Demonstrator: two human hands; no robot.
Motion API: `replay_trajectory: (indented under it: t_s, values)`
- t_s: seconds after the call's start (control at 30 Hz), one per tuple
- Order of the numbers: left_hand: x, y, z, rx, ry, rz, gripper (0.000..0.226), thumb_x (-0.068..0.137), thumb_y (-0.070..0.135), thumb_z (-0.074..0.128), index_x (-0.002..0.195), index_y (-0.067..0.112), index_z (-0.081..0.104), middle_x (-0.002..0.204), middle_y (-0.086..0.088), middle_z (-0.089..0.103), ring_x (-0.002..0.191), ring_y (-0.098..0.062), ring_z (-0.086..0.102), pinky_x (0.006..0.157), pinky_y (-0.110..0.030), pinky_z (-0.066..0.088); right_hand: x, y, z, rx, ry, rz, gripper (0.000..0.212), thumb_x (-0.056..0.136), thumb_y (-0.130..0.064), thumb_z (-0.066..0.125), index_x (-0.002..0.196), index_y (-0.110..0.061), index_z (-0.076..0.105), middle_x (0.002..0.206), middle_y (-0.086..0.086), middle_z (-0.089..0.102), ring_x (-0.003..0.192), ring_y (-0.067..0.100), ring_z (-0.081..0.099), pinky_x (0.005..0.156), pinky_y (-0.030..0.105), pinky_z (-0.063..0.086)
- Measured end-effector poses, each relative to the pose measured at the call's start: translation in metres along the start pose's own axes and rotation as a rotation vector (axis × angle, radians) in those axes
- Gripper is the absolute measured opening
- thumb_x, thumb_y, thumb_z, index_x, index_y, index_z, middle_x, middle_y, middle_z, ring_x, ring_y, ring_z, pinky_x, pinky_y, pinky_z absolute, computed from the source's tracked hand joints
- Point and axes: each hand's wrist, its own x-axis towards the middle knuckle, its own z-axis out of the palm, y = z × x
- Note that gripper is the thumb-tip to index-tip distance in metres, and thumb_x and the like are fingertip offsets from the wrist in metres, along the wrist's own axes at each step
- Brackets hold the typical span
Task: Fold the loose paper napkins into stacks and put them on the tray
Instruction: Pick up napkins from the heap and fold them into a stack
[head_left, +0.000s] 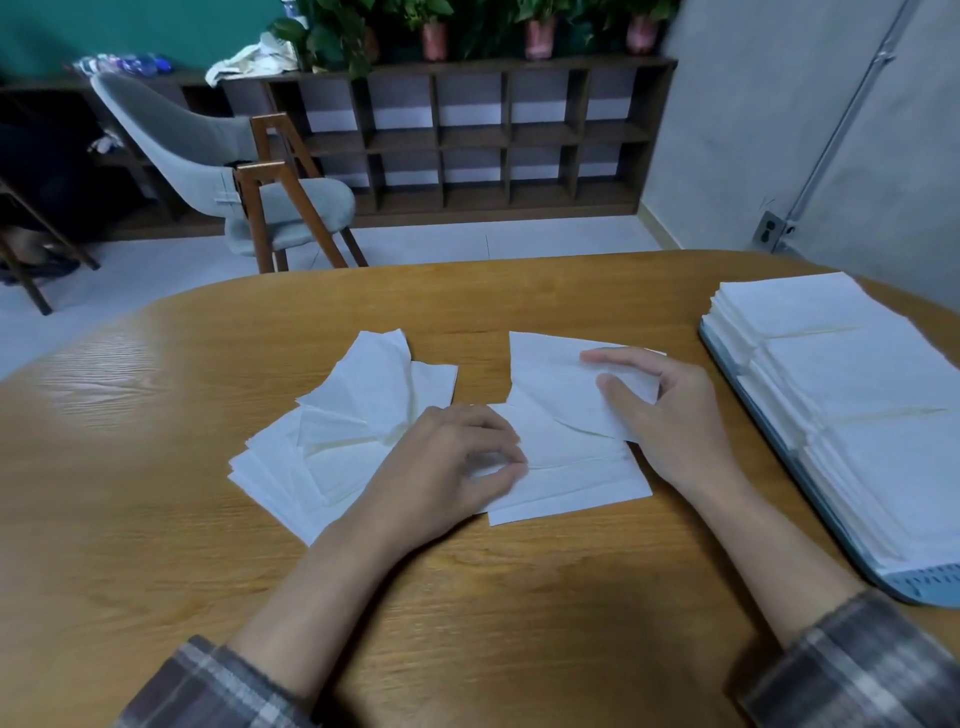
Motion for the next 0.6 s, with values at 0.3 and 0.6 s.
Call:
replay_trajectory:
  t_s: [0.3, 0.6]
  values:
    - [0.001, 0.013, -0.011, -0.248, 0.146, -0.123, 0.007, 0.103, 0.022, 0.065, 0.097, 0.026, 0.066, 0.098, 0.016, 0.07, 0.078, -0.022, 0.064, 0.074, -0.037, 0.05, 0.0, -0.008, -0.003, 0.118, -0.167, -0.019, 0.027, 0.106, -0.013, 0.058, 0.115, -0.027, 0.08, 0.121, -0.019, 0.075, 0.124, -0.001, 0.062, 0.104, 0.02, 0.045]
    - [0.006, 0.016, -0.019, -0.492, 0.305, -0.203, 0.009, 0.106, 0.027, 0.063, 0.101, 0.021, 0.068, 0.086, 0.019, 0.067, 0.076, -0.033, 0.053, 0.061, -0.041, 0.038, -0.008, -0.029, -0.005, 0.383, -0.301, 0.027, 0.026, 0.096, -0.033, 0.069, 0.111, -0.014, 0.078, 0.111, 0.002, 0.079, 0.105, 0.018, 0.075, 0.086, 0.023, 0.058]
